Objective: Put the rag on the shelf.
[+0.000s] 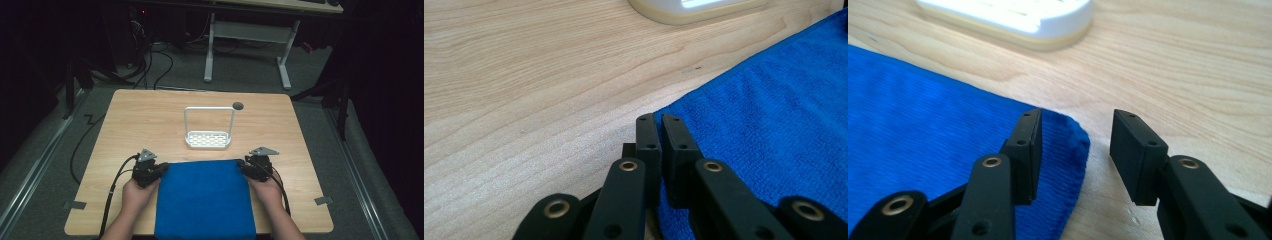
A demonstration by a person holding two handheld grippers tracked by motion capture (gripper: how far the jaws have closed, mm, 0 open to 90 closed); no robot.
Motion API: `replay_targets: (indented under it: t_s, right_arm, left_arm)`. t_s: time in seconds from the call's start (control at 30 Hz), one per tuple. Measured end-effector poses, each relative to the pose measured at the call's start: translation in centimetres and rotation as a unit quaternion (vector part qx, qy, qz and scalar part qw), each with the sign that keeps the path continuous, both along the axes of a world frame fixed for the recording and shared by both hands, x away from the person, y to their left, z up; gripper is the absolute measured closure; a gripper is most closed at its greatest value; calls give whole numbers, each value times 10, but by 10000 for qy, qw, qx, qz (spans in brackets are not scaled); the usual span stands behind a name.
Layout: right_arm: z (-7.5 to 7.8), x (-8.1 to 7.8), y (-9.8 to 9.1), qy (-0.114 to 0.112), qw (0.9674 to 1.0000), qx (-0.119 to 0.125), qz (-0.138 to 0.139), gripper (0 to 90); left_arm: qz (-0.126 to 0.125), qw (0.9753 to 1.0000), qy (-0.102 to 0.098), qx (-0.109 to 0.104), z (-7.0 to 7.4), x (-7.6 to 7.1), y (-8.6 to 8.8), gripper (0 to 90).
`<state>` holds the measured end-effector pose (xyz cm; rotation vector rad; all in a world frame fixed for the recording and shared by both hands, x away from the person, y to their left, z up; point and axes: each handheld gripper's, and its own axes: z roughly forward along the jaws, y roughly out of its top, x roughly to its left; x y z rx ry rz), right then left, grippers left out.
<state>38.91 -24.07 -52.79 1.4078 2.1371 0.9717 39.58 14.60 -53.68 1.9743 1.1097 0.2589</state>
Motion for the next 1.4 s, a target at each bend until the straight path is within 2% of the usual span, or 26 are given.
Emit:
replay_targets:
  t_s: [0.03,0.13,0.2,0.23,0.33,0.47,0.5,0.53,0.57,0.63,0.67,0.7,0.77,0.83,0.97,1.0,1.07,1.1,1.17,1.23,1.27,1.33,1.37,1.4]
  right_arm:
    - [-1,-1,1,-1,10000,-87,18,580]
    - [-2,-1,1,17,10000,-11,49,612]
    - [-2,-2,3,-42,9999,-77,124,647]
    - [-3,-4,7,-110,9996,-180,205,704]
    - [-3,-5,9,-114,9993,-168,307,844]
    - [-3,-7,13,-213,9988,-254,374,877]
    - [-2,-9,13,-267,9986,-238,388,877]
    - [-2,-9,13,-267,9986,-238,388,877]
    - [2,-12,12,-373,9985,-141,384,878]
    - [5,-14,12,-434,9983,-85,383,878]
    - [9,-17,11,-539,9977,-12,413,878]
    - [9,-17,11,-539,9977,-12,413,878]
    - [15,-23,11,-719,9965,10,433,878]
    - [17,-25,10,-788,9960,21,427,879]
    - [26,-33,7,-951,9944,216,414,878]
    - [31,-37,5,-1046,9930,341,426,878]
    - [38,-42,4,-1184,9911,406,444,878]
    - [38,-42,4,-1184,9911,406,444,878]
    - [48,-48,3,-1397,9881,461,439,878]
    - [50,-49,3,-1465,9871,469,441,878]
    - [53,-51,3,-1584,9853,484,428,878]
    - [55,-52,2,-1639,9844,484,426,878]
    - [60,-54,2,-1730,9829,473,411,878]
    - [60,-54,2,-1730,9829,473,411,878]
  left_arm:
    - [0,10000,5,-8,0,0,0,869]
    - [2,10000,-7,8,0,0,0,870]
    - [5,10000,-18,26,0,0,0,870]
    - [15,10000,-15,23,0,0,0,869]
    - [21,10000,-27,46,0,-1,-1,870]
    - [-19,10000,-67,-1,1,-2,1,877]
    - [-2,9998,-167,-102,3,-3,3,878]
    - [-2,9998,-167,-102,3,-3,3,878]
    - [11,9997,-186,-159,3,-4,4,878]
    - [21,9994,-241,-230,5,-6,5,878]
    - [1,9992,-338,-215,8,-9,6,878]
    - [1,9992,-338,-215,8,-9,6,878]
    - [-13,9986,-429,-296,13,-13,6,878]
    - [-15,9978,-553,-373,17,-16,6,878]
    - [-6,9960,-725,-522,26,-23,7,877]
    - [-6,9946,-826,-622,32,-27,7,877]
    - [-29,9931,-954,-679,39,-30,7,877]
    - [-29,9931,-954,-679,39,-30,7,877]
    - [-42,9905,-1156,-743,50,-36,7,877]
    - [-39,9895,-1234,-745,54,-38,6,877]
    - [-44,9877,-1351,-783,61,-41,6,877]
    - [-41,9868,-1405,-809,64,-43,6,877]
    - [-33,9845,-1530,-854,70,-46,6,877]
    - [-33,9845,-1530,-854,70,-46,6,878]
